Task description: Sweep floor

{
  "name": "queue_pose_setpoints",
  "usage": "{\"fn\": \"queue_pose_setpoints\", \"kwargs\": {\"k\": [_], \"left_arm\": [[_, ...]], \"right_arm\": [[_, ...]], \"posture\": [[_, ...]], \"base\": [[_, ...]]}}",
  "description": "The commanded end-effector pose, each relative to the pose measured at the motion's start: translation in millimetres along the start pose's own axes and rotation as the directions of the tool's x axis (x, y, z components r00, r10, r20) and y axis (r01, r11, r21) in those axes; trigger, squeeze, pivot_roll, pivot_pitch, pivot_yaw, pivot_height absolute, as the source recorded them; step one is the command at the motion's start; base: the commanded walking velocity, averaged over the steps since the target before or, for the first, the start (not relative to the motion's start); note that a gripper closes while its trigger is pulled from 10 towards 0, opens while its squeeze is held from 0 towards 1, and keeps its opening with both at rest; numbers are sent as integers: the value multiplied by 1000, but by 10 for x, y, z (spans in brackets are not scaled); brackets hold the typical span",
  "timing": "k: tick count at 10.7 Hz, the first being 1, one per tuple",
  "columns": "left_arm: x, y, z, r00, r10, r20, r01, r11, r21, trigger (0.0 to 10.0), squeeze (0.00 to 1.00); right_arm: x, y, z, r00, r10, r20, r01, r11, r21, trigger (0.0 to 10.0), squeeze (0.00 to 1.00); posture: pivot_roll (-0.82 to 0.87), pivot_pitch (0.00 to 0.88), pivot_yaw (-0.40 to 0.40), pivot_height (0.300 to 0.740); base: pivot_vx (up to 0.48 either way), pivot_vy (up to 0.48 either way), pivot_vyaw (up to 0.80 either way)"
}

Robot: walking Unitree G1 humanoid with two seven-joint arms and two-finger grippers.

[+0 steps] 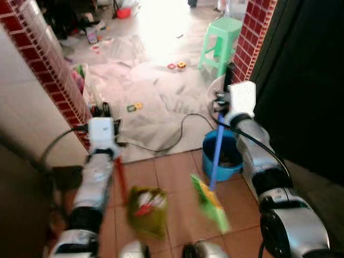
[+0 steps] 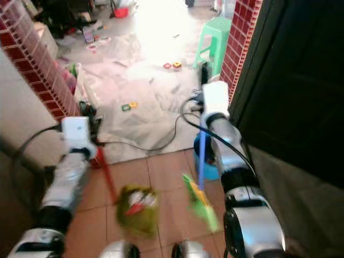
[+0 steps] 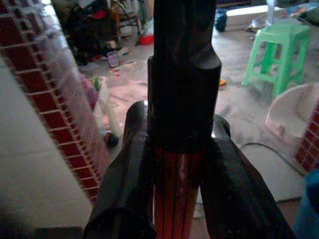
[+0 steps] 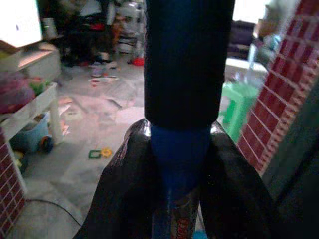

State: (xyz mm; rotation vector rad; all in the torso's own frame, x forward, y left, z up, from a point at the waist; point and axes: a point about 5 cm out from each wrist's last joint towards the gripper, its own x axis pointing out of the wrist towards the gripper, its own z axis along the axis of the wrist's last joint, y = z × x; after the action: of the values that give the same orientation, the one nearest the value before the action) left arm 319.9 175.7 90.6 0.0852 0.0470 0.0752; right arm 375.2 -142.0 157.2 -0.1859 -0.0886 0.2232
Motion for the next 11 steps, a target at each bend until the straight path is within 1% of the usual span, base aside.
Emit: {"fn": "queue_pose_setpoints", "kwargs": {"k": [1,2,3,4,5,6,7,8,9,10,11], "left_arm": [[25,23,170,997,2,81,-4,1000,22,10000,0],[-39,15,121,996,26,87,-27,999,18,10000,0],[-155,-13,53,993,68,95,-69,998,4,10000,0],[-178,-17,46,992,79,97,-80,997,3,10000,0],[-265,-6,4,986,141,91,-139,990,-22,10000,0],[-302,25,-23,981,181,77,-178,983,-44,10000,0],[-304,29,-8,976,202,77,-198,978,-60,10000,0],[-256,9,98,971,215,101,-208,975,-79,10000,0],[-249,3,125,971,215,108,-206,975,-84,10000,0],[-233,-21,121,974,200,106,-191,978,-89,10000,0],[-220,-81,83,983,164,88,-155,983,-95,10000,0]], "right_arm": [[32,10,84,999,17,35,-16,999,-33,10000,0],[-32,51,-29,1000,15,25,-15,1000,-3,10000,0],[-97,66,-90,999,-29,43,28,999,39,10000,0],[-106,61,-92,998,-42,48,40,998,47,10000,0],[-154,23,-151,994,-101,44,99,994,50,10000,0],[-167,-14,-200,987,-158,16,157,985,78,10000,0],[-155,-27,-218,983,-181,-8,181,977,110,10000,0],[-119,43,-162,988,-154,21,151,984,98,10000,0],[-118,60,-143,988,-149,34,145,985,92,10000,0],[-148,49,-164,985,-172,27,169,980,103,10000,0],[-213,15,-214,979,-202,18,199,975,102,10000,0]], "posture": [[-90,0,45,740],[-78,0,41,740],[-61,0,13,740],[-56,0,7,740],[-18,0,-67,740],[-11,0,-80,740],[-8,0,-80,740],[-16,0,-60,740],[-23,0,-58,740],[-50,0,-46,740],[-76,0,-27,740]], "base": [[0,0,0],[0,0,0],[0,0,0],[0,0,0],[0,0,0],[0,0,0],[0,0,0],[0,0,0],[0,0,0],[0,0,0],[0,0,0]]}}
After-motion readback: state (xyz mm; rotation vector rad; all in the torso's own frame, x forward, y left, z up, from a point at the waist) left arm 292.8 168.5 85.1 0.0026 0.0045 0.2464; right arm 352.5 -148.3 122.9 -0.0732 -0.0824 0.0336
